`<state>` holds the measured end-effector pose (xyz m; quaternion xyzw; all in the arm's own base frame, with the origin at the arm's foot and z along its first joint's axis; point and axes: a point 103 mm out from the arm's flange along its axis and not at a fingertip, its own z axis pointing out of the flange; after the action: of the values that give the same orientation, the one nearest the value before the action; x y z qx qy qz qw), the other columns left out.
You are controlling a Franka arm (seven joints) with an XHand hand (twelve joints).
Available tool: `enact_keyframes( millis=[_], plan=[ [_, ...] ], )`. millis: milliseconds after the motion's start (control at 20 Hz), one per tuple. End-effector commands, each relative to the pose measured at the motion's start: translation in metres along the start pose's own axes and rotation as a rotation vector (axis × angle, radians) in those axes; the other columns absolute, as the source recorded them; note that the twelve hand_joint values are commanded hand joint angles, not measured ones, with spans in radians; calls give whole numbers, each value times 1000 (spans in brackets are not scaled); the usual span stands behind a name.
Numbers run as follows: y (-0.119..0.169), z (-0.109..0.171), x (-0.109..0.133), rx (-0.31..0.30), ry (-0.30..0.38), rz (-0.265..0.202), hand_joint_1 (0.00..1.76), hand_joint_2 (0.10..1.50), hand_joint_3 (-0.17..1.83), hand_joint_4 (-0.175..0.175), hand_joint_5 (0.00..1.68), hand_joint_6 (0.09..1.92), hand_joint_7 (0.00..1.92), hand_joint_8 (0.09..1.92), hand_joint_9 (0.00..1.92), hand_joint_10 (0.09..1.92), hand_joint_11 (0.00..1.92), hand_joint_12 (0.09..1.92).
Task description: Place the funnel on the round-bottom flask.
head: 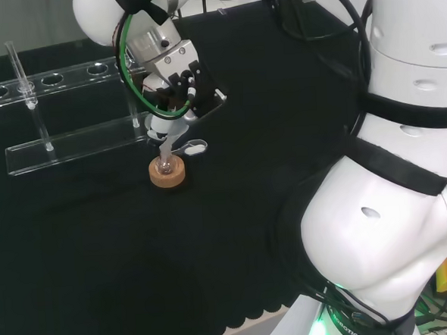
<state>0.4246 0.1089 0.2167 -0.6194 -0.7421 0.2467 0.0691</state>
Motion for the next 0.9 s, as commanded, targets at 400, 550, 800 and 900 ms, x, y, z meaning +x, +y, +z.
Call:
enact_keyframes(
  millis=[400, 550, 800, 900],
  plan=[
    [-17, 11, -39, -103, 67, -15, 560, 734, 282, -94, 193, 87, 51, 707, 401, 750, 149, 1442],
    [-20, 13, -48, -111, 57, -7, 709, 740, 321, -89, 253, 87, 47, 718, 408, 739, 148, 1437],
    [-25, 14, -58, -110, 44, 20, 821, 685, 490, -79, 369, 87, 40, 728, 410, 722, 142, 1434],
    [-27, 19, -68, -92, 46, 33, 848, 682, 511, -75, 399, 87, 40, 728, 410, 721, 140, 1434]
  ],
)
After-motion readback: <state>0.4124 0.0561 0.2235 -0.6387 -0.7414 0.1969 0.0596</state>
